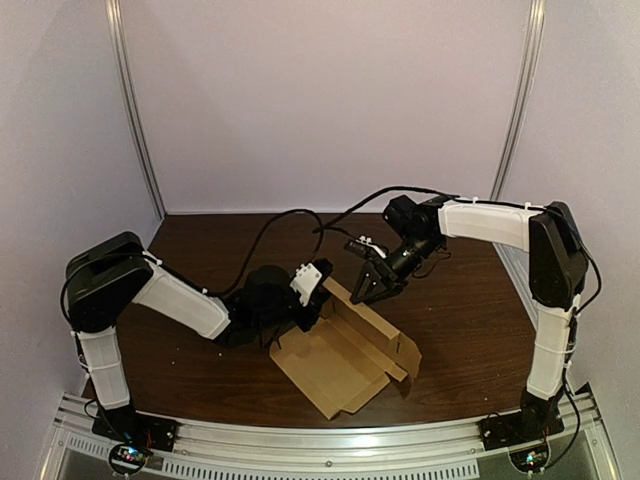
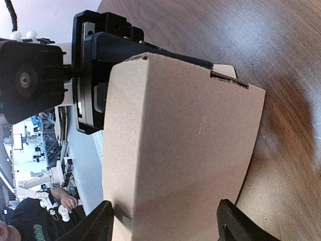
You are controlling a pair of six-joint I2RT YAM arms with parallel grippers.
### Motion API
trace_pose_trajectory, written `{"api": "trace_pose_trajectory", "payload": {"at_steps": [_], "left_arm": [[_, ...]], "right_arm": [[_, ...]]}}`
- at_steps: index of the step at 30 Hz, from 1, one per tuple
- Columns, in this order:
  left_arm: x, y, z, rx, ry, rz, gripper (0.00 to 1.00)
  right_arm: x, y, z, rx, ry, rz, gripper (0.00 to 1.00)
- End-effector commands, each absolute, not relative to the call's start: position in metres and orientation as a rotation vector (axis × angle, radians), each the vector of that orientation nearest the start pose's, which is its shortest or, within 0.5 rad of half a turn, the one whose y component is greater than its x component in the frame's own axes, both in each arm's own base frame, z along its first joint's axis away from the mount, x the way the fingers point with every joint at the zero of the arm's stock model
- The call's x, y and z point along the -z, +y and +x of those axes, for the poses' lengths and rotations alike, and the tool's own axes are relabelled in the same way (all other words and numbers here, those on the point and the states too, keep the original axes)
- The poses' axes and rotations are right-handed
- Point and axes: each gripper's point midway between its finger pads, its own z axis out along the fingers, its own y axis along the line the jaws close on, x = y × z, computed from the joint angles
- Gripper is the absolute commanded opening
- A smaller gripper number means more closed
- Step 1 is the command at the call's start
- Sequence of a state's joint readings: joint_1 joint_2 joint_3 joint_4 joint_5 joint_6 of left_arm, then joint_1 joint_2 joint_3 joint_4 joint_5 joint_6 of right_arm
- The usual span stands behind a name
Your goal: Fold the paper box
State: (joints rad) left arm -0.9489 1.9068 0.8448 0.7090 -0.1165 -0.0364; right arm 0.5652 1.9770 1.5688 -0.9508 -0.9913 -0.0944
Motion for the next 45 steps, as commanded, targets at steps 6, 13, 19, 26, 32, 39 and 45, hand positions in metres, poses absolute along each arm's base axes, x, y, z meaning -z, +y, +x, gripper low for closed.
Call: {"api": "trace_pose_trajectory", "payload": {"at_steps": [6, 13, 19, 26, 32, 39, 45], "left_arm": [[-0.095, -0.403, 0.315, 0.554, 1.772, 0.761, 0.12], [-0.086, -0.403, 0.318, 0.531, 1.78, 0.763, 0.14], [-0.082, -0.404, 0.321, 0.51, 1.774, 0.771, 0.13], [-0.104, -0.396, 0.329, 0.475, 1.688, 0.571, 0.06], [-0.117, -0.408, 0.317, 0.442, 1.614, 0.416, 0.08], [-0.099, -0.408, 0.312, 0.48, 1.674, 0.415, 0.1], [-0.109, -0.399, 0.306, 0.478, 1.656, 0.424, 0.13]], "right_arm": [[-0.138, 0.344, 0.276, -1.546, 2.647, -0.995, 0.74], [-0.115, 0.341, 0.281, -1.49, 2.726, -0.96, 0.63], [-0.126, 0.345, 0.277, -1.597, 2.691, -0.951, 0.63], [-0.136, 0.355, 0.272, -1.81, 2.665, -0.842, 0.66], [-0.134, 0.358, 0.277, -1.837, 2.668, -0.78, 0.66], [-0.109, 0.336, 0.295, -1.441, 2.765, -0.867, 0.62], [-0.105, 0.327, 0.302, -1.339, 2.764, -0.901, 0.58]]}}
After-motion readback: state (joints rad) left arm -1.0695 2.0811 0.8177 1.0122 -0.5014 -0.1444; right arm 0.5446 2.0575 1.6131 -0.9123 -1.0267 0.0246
